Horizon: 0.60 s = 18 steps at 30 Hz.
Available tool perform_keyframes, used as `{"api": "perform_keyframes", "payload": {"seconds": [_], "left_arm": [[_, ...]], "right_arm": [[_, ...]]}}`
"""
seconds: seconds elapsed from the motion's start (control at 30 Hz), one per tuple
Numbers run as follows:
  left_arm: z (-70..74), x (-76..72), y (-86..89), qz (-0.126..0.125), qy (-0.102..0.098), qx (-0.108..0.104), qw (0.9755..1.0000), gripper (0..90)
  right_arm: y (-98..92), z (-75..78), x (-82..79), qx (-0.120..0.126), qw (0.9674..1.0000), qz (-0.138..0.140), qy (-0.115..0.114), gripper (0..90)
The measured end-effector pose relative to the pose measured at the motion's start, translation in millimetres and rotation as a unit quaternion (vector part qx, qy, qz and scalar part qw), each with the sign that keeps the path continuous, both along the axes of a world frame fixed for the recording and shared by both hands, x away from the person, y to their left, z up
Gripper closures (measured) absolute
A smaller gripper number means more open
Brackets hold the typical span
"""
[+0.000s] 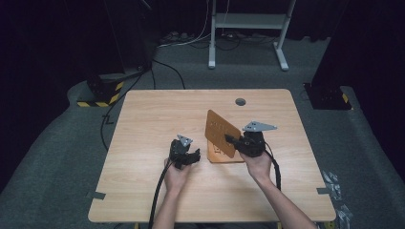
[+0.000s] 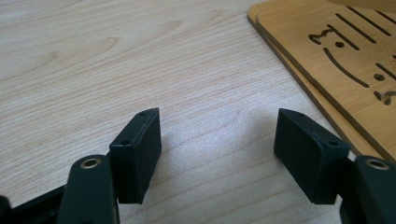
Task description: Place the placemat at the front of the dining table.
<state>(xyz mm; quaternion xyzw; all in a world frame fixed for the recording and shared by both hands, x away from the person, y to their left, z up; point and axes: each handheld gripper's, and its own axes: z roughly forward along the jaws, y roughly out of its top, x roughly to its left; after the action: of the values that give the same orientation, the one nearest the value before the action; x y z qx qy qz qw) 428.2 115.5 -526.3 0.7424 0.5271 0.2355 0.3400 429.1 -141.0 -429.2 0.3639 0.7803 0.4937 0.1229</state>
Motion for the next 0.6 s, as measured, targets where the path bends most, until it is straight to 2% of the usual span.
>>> {"api": "perform_keyframes", "payload": {"seconds": [0.6], "left_arm": [[-0.1, 0.3, -0.1, -0.002, -0.001, 0.000, 1.0000, 31.4]], "right_arm": [[-17.5, 5.7, 1.9, -0.004, 0.9998, -0.018, -0.004, 86.4]]}}
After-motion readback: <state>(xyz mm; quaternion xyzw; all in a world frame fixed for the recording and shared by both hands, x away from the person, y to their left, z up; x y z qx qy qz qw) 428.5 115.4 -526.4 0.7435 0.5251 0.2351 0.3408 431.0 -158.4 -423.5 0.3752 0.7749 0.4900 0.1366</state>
